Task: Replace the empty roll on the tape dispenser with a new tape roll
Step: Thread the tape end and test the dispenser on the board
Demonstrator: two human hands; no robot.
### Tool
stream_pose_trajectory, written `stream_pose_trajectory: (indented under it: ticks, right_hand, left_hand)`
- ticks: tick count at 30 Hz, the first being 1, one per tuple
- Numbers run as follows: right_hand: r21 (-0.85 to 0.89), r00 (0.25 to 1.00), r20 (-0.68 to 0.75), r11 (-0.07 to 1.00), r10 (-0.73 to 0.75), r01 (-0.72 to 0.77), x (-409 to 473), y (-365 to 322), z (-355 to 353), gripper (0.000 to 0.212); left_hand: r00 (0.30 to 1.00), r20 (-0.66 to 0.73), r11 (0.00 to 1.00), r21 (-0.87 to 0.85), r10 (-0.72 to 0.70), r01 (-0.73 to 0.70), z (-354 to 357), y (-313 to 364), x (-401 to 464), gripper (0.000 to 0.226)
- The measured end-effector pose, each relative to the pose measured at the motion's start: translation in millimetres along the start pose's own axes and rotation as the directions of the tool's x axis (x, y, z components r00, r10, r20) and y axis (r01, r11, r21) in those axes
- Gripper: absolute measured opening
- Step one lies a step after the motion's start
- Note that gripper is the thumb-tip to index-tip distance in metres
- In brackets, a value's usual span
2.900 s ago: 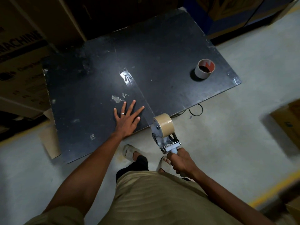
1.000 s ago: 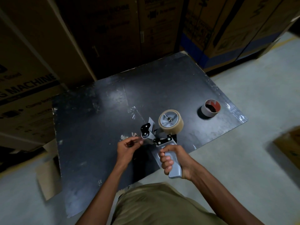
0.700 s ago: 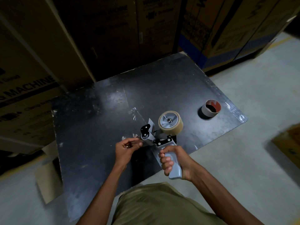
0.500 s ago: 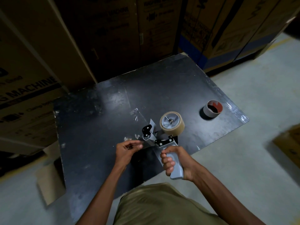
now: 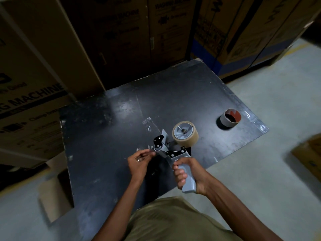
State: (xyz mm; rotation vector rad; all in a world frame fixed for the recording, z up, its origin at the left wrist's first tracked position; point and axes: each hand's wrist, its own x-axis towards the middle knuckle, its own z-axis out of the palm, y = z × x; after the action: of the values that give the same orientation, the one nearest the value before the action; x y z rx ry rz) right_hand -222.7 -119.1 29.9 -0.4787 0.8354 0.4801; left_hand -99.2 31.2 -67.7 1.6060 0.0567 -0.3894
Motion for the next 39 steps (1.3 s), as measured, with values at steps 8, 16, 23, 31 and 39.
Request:
stream_pose_trajectory:
  ticks: [8,16,23,31,39]
  right_hand:
    - [-0.031,1.000,-0.023,1.000,0.002,-0.002,4,2,10,0.019]
    - [-0.004,0.999,-0.045,1.000,0.016,-0.017,9,3,23,0.020]
    - [0.019,0.998,-0.054,1.000,-0.016,0.017,19,6,38,0.023]
    - [0.145,0.997,-0.016,0.986,-0.081,0.083,27,-4,58,0.022]
    - [0.223,0.991,0.127,0.975,-0.041,0.012,35,-23,47,0.016]
  left_hand:
    - [0.995,-0.032,0.989,0.110,0.099,-0.095,7,1,7,0.031]
    - [0.987,0.013,0.978,0.136,0.157,-0.158,6,3,10,0.033]
    - [0.982,0.021,0.970,0.153,0.189,-0.189,11,-6,11,0.008]
    - [0.965,0.193,0.958,-0.189,-0.178,0.215,32,0,-3,0.058]
    - [0.982,0.173,0.961,-0.254,-0.070,0.113,7,13,34,0.019]
